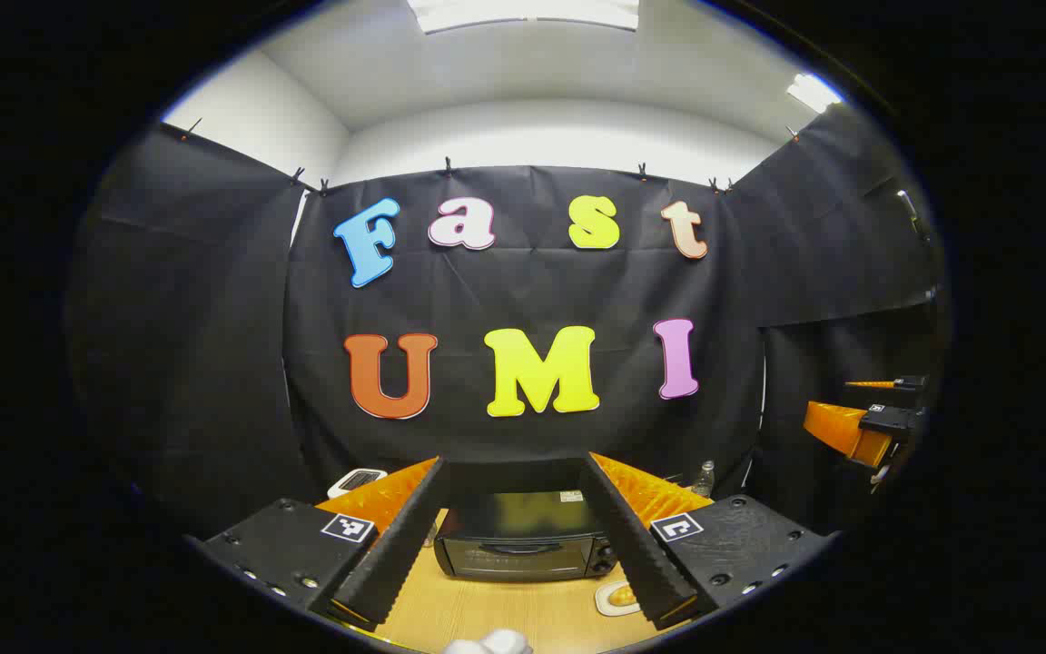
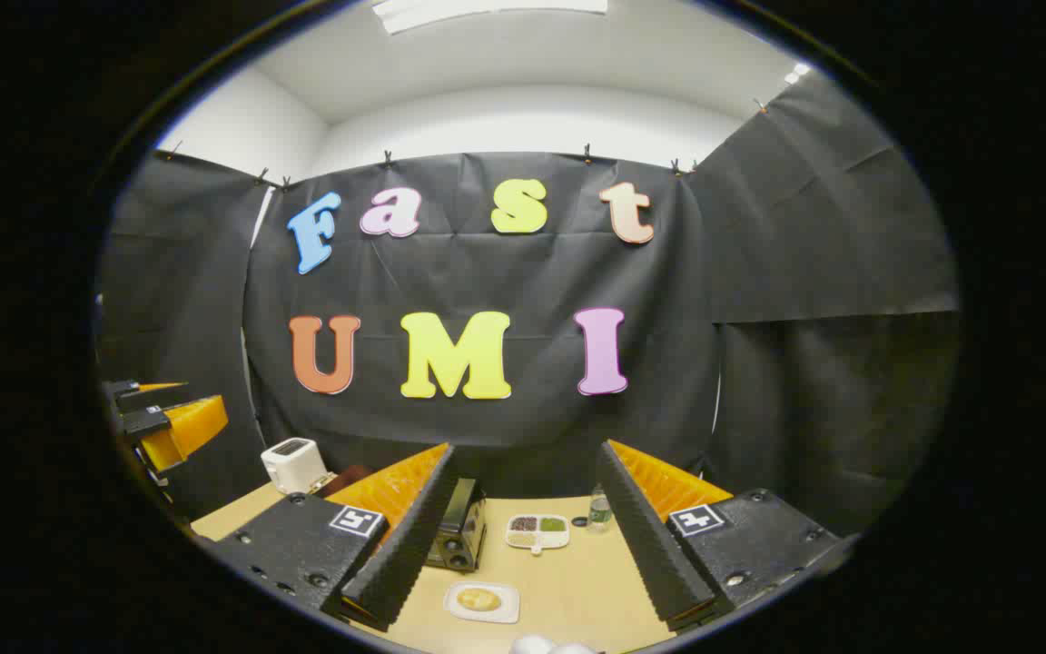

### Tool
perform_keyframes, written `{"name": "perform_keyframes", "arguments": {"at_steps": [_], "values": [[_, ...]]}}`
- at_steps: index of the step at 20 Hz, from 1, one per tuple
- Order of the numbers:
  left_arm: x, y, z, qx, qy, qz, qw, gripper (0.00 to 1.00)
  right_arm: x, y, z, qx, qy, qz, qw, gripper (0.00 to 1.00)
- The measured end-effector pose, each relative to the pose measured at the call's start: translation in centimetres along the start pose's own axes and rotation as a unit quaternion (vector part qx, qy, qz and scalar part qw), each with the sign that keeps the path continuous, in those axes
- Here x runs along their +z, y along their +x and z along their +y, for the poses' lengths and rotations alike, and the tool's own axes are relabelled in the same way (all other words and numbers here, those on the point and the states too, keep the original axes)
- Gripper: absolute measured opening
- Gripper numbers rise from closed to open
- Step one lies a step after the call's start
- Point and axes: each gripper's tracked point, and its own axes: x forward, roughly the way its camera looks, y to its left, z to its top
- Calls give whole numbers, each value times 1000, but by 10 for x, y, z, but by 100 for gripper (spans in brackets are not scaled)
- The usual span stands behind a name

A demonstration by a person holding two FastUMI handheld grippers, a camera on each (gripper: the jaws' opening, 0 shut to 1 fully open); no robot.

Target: Open the electric oven with the left hand, put the food in, and close the electric oven.

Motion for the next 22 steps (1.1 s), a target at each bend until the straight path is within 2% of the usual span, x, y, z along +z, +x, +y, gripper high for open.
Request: {"name": "perform_keyframes", "arguments": {"at_steps": [17,22], "values": [[-3,5,-3,-1,11,-1,1000,95,-6,1,-10,-9,-5,4,1000,97],[-31,13,-3,0,0,1,1000,96,2,-1,-11,-3,-7,-15,1000,97]]}}
